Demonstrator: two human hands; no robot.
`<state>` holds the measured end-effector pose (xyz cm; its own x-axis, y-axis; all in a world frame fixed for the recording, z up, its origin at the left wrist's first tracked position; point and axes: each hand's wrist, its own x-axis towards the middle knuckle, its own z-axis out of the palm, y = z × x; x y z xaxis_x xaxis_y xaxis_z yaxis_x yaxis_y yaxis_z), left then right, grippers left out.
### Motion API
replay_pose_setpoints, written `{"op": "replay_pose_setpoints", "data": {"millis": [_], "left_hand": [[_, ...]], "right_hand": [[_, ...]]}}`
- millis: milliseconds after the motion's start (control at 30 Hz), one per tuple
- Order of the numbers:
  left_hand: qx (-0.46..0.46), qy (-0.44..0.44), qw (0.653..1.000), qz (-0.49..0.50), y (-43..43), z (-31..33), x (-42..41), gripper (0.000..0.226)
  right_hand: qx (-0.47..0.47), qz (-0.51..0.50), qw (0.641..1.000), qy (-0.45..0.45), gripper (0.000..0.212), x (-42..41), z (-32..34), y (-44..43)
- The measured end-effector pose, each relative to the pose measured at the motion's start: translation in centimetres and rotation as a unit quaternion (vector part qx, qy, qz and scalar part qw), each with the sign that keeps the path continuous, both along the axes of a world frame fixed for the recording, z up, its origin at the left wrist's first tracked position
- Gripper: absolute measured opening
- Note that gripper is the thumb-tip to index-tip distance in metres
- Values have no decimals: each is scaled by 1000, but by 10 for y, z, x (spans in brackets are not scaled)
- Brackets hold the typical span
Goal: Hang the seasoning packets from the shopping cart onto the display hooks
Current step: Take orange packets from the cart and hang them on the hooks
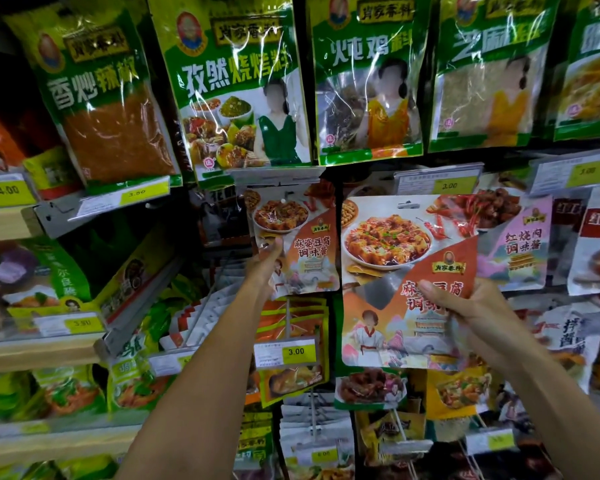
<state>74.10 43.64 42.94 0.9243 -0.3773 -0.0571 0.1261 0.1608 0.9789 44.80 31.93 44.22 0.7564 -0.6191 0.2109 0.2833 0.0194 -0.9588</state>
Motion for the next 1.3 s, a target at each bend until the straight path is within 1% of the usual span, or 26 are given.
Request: {"op": "replay_pose_setpoints", "data": {"millis": [33, 100, 167, 200, 267, 333, 467, 533, 600, 633, 700, 767, 800, 867, 900, 933, 967, 1000, 1033, 1067, 1100, 1133, 1167, 1200, 1233, 1300], "left_hand": [[-3, -4, 1000, 7, 2, 0, 0, 29], [14, -28, 999, 43, 7, -2, -2, 35], [42, -69, 993, 83, 13, -5, -4, 33], [51, -92, 990, 94, 16, -7, -6, 29], [72, -138, 982, 109, 22, -10, -10, 31], [97, -166, 975, 115, 27, -11, -13, 27], [160, -201, 962, 89, 35, -5, -20, 21], [175, -214, 952, 128, 43, -1, -29, 16], [164, -246, 938, 183, 58, 3, -52, 26], [125, -264, 943, 156, 66, 5, -68, 31], [45, -258, 965, 8, 77, 11, -104, 39], [23, -213, 970, -116, 80, 8, -129, 46], [30, -187, 971, -145, 79, 6, -138, 53], [67, -163, 974, -143, 79, 3, -145, 71], [68, -165, 975, -130, 79, 1, -144, 71], [60, -167, 977, -121, 80, 0, -141, 67], [44, -164, 978, -117, 82, 1, -138, 62], [34, -156, 981, -111, 84, 1, -134, 61], [29, -149, 983, -106, 86, 2, -130, 62], [25, -147, 983, -104, 87, 1, -124, 58], [21, -152, 982, -107, 89, 0, -119, 49], [21, -156, 981, -113, 91, 0, -115, 36], [25, -165, 979, -114, 92, 0, -110, 28], [26, -171, 979, -112, 92, 2, -106, 28], [29, -177, 978, -107, 91, 2, -102, 28], [30, -181, 978, -99, 89, 5, -97, 26]], "right_hand": [[2, 2, 1000, -2, 27, 1, 0, 3], [7, 6, 1000, -5, 28, 3, 1, 8], [9, 7, 1000, -9, 29, 3, 1, 13], [10, 7, 1000, -10, 29, 4, 2, 16], [12, 9, 1000, -7, 31, 4, 2, 21], [15, 13, 1000, -4, 34, 4, 3, 25], [14, 21, 1000, 3, 42, 0, 5, 30], [18, 24, 1000, 6, 42, -3, 6, 31], [26, 22, 999, 10, 42, -3, 7, 33], [27, 21, 999, 12, 43, -2, 8, 34], [29, 26, 999, 15, 44, 1, 11, 41], [33, 37, 999, 15, 42, 8, 13, 50], [33, 45, 998, 16, 40, 12, 13, 56], [19, 55, 998, 17, 35, 21, 13, 66], [-6, 53, 998, 21, 31, 25, 13, 69], [-40, 43, 998, 27, 28, 28, 14, 69], [-84, 19, 996, 29, 25, 29, 16, 68], [-147, -39, 988, 30, 21, 29, 19, 63], [-230, -130, 964, 25, 18, 29, 25, 54], [-320, -236, 917, 8, 18, 28, 31, 44], [-410, -332, 849, -17, 19, 27, 38, 32], [-485, -404, 774, -43, 20, 28, 45, 22], [-536, -446, 714, -66, 22, 31, 51, 13], [-568, -463, 675, -82, 24, 35, 57, 4], [-589, -466, 654, -89, 26, 40, 63, -2], [-619, -459, 632, -76, 29, 50, 69, -12]]}}
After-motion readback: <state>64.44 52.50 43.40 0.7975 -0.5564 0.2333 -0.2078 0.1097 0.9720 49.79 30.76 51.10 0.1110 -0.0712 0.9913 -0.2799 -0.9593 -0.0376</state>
